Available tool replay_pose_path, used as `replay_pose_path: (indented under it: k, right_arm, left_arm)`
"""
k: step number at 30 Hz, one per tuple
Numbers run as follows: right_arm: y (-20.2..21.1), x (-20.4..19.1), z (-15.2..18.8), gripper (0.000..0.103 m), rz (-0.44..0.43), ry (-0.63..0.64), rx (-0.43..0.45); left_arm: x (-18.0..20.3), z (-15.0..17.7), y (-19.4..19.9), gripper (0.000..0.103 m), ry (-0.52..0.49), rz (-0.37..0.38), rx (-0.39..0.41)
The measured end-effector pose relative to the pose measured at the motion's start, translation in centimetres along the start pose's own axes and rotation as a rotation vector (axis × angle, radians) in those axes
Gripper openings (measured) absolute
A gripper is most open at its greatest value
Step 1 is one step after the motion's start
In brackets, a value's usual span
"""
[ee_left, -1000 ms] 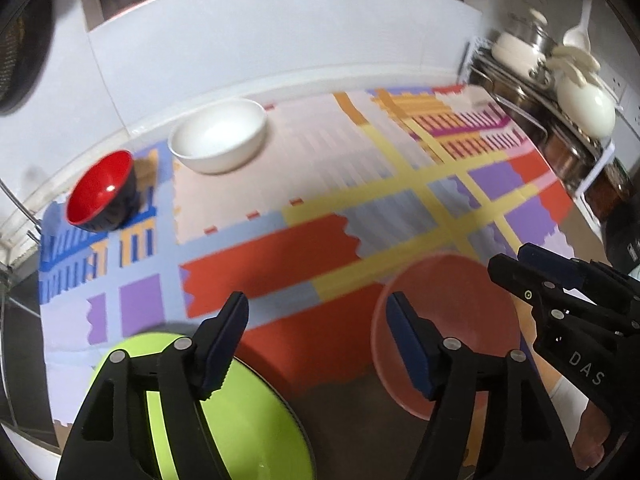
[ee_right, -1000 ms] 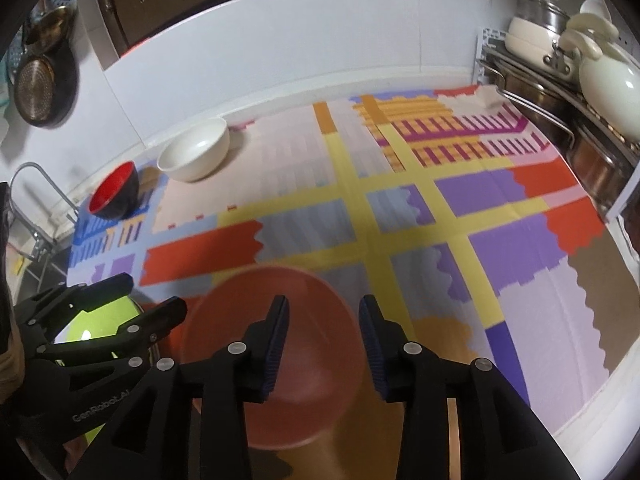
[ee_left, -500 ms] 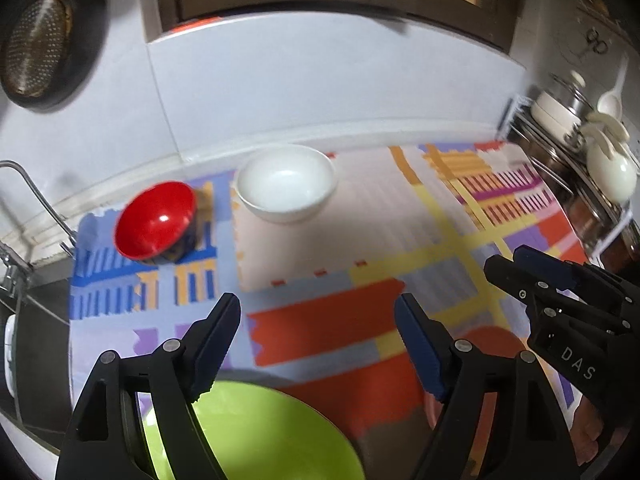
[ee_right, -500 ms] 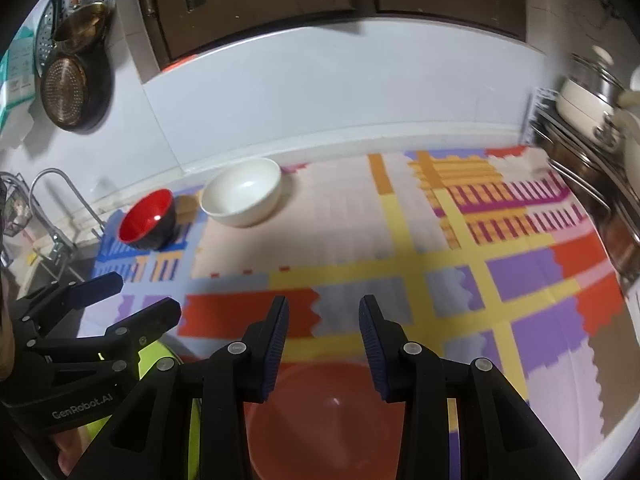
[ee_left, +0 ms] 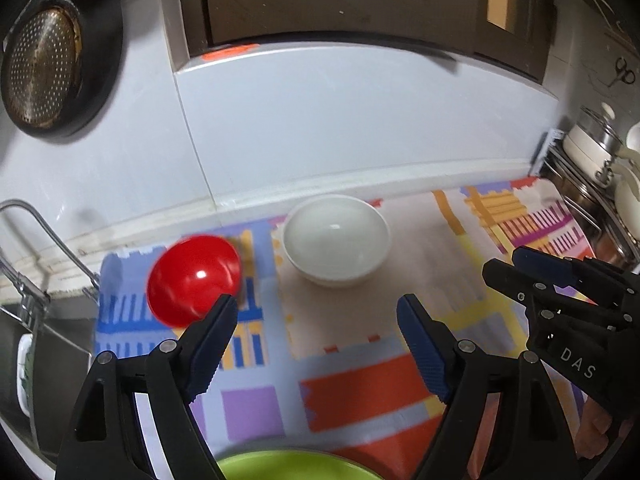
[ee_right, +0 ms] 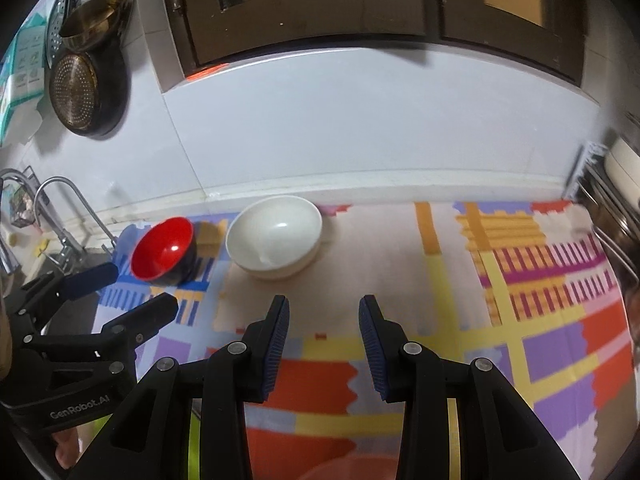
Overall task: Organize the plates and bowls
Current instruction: 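Open both grippers and move them toward the red and white bowls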
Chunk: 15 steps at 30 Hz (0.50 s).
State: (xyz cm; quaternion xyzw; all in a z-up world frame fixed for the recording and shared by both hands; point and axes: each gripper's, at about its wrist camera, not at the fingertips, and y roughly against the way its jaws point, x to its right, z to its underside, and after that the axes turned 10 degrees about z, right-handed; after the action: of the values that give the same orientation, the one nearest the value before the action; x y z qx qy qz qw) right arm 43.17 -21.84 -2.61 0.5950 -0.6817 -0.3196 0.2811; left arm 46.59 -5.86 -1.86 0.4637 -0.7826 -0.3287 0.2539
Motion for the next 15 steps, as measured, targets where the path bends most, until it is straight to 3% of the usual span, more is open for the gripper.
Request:
replay_pose_path:
  k: [15]
  right_arm:
    - [-8.3,-2.2,-5.4,0.037,0.007,0.038,-0.050]
  left_arm:
    - [-4.9,-4.5,-7.1,0.082,-0.008,-0.080,0.002]
